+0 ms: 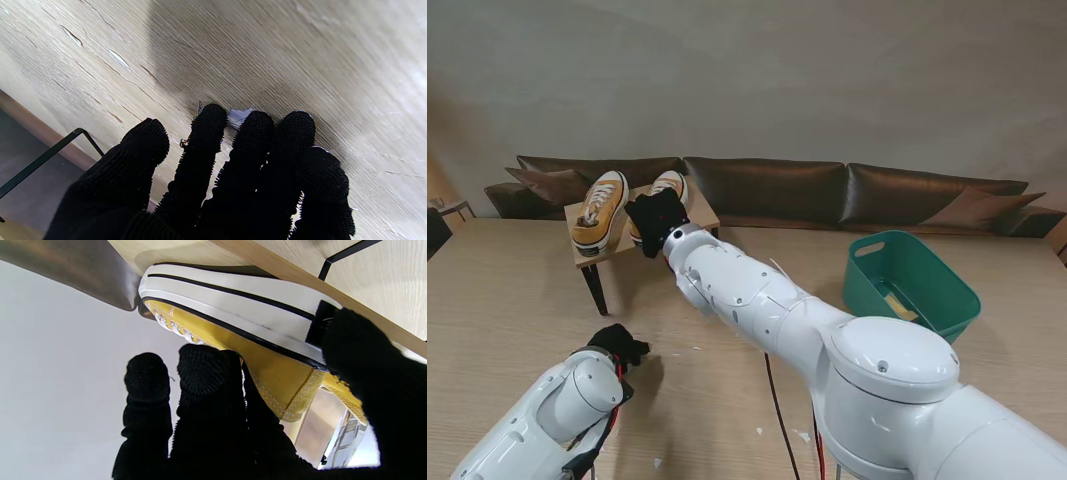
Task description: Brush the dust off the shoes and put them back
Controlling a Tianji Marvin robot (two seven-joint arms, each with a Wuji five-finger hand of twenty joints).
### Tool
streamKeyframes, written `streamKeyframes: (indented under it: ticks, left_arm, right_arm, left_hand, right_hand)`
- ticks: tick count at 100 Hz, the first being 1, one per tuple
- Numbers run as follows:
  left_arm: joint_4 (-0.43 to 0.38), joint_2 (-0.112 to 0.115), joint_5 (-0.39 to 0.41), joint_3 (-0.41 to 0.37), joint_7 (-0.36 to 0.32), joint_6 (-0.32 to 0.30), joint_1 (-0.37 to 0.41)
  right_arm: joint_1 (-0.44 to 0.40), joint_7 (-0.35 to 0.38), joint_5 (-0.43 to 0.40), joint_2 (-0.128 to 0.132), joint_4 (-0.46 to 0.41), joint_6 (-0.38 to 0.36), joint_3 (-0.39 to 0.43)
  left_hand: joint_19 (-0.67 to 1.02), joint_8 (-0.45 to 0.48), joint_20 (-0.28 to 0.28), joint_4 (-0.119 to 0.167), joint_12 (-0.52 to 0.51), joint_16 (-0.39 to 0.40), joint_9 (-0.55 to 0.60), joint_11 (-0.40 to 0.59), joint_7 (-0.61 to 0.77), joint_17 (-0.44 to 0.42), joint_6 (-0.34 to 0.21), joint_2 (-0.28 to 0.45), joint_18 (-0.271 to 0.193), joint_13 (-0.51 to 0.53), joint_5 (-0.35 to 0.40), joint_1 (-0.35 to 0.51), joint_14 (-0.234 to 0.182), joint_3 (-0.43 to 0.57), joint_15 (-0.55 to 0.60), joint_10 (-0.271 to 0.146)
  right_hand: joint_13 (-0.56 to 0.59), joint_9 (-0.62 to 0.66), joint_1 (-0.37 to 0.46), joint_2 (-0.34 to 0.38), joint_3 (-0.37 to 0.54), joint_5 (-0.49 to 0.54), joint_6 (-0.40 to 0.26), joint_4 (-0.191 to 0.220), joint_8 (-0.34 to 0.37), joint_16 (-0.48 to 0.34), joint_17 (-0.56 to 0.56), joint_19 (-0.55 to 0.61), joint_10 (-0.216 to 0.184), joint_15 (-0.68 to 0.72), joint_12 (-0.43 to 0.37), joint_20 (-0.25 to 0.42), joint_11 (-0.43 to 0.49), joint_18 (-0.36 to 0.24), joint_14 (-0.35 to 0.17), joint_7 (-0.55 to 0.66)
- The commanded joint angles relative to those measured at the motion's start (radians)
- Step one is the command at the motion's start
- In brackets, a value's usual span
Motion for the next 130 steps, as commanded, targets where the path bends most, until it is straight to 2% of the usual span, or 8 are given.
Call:
streamKeyframes:
  ticks: [1,26,44,79,107,114,122,130]
  left_arm:
    - [0.056,-0.009,-0.017,0.019,-0.040,0.008,0.031]
    - [0.061,-0.009,-0.022,0.021,-0.040,-0.003,0.029]
    - [0.066,-0.009,-0.025,0.022,-0.041,-0.010,0.027]
    - [0.074,-0.007,-0.026,0.030,-0.050,-0.024,0.017]
    - [0.075,-0.007,-0.031,0.034,-0.052,-0.030,0.017]
    - [0.076,-0.006,-0.031,0.035,-0.055,-0.033,0.016]
    - [0.079,-0.006,-0.031,0.036,-0.055,-0.038,0.014]
    - [0.086,-0.006,-0.034,0.039,-0.057,-0.044,0.008]
  right_arm:
    - [0.000,0.026,-0.009,0.008,-0.014,0.017,0.001]
    - [-0.001,0.069,-0.020,0.028,-0.049,0.053,0.006]
    - [-0.002,0.090,-0.018,0.038,-0.066,0.071,0.014]
    - [-0.007,0.115,-0.018,0.081,-0.140,0.079,0.046]
    - [-0.020,0.116,0.008,0.110,-0.191,0.084,0.087]
    - [-0.030,0.110,0.021,0.120,-0.209,0.085,0.105]
    - [-0.042,0.105,0.032,0.137,-0.240,0.091,0.125]
    - [-0.053,0.100,0.036,0.156,-0.275,0.103,0.143]
  left_hand:
    - [-0.029,-0.102,-0.011,0.042,-0.090,-0.038,-0.043,-0.188,-0.176,-0.040,0.081,0.037,-0.041,-0.039,-0.017,-0.026,0.063,0.008,-0.050,0.057]
    - [-0.030,-0.104,-0.011,0.043,-0.089,-0.038,-0.043,-0.188,-0.175,-0.040,0.081,0.038,-0.039,-0.040,-0.015,-0.030,0.063,0.009,-0.051,0.057]
    - [-0.030,-0.107,-0.011,0.045,-0.089,-0.037,-0.041,-0.187,-0.177,-0.040,0.084,0.039,-0.039,-0.039,-0.015,-0.034,0.062,0.011,-0.050,0.057]
    - [-0.032,-0.110,-0.011,0.046,-0.089,-0.038,-0.043,-0.188,-0.176,-0.043,0.082,0.038,-0.041,-0.042,-0.013,-0.035,0.064,0.011,-0.052,0.057]
    - [-0.033,-0.113,-0.011,0.047,-0.090,-0.038,-0.045,-0.190,-0.178,-0.045,0.082,0.040,-0.040,-0.044,-0.016,-0.038,0.064,0.010,-0.053,0.057]
    - [-0.032,-0.114,-0.011,0.047,-0.090,-0.038,-0.045,-0.190,-0.179,-0.045,0.082,0.040,-0.042,-0.044,-0.016,-0.038,0.063,0.010,-0.053,0.058]
    - [-0.032,-0.114,-0.011,0.047,-0.090,-0.038,-0.045,-0.190,-0.177,-0.045,0.080,0.040,-0.041,-0.045,-0.014,-0.038,0.064,0.009,-0.054,0.058]
    - [-0.032,-0.115,-0.011,0.047,-0.090,-0.038,-0.046,-0.191,-0.179,-0.045,0.082,0.040,-0.041,-0.046,-0.017,-0.039,0.064,0.009,-0.055,0.058]
  right_hand:
    - [-0.027,-0.040,0.002,0.040,0.008,-0.042,0.041,0.060,-0.011,-0.010,-0.043,0.013,0.019,-0.011,-0.017,-0.010,-0.010,0.034,0.018,-0.012]
    - [-0.063,-0.085,-0.026,0.033,-0.033,-0.145,0.089,0.065,-0.134,-0.016,-0.075,0.013,0.030,-0.024,-0.047,-0.011,-0.039,0.040,0.035,-0.167]
    - [-0.092,-0.114,-0.061,0.033,-0.064,-0.213,0.120,0.066,-0.212,-0.018,-0.095,0.005,0.037,-0.037,-0.063,-0.011,-0.055,0.047,0.051,-0.229]
    - [-0.122,-0.137,-0.134,0.075,-0.133,-0.236,0.085,0.062,-0.259,-0.025,-0.119,-0.007,0.036,-0.069,-0.077,-0.007,-0.078,0.056,0.069,-0.240]
    - [-0.159,-0.162,-0.201,0.193,-0.252,-0.252,0.039,0.069,-0.287,-0.019,-0.151,-0.030,0.032,-0.091,-0.077,0.011,-0.095,0.073,0.092,-0.252]
    - [-0.173,-0.169,-0.195,0.259,-0.336,-0.254,0.016,0.083,-0.290,-0.013,-0.165,-0.043,0.031,-0.096,-0.075,0.025,-0.103,0.084,0.101,-0.258]
    - [-0.188,-0.180,-0.172,0.370,-0.524,-0.253,-0.008,0.119,-0.282,-0.011,-0.177,-0.059,0.033,-0.107,-0.073,0.041,-0.113,0.091,0.112,-0.266]
    - [-0.197,-0.190,-0.230,0.350,-0.508,-0.249,-0.027,0.149,-0.273,-0.014,-0.181,-0.063,0.036,-0.118,-0.073,0.043,-0.119,0.095,0.118,-0.270]
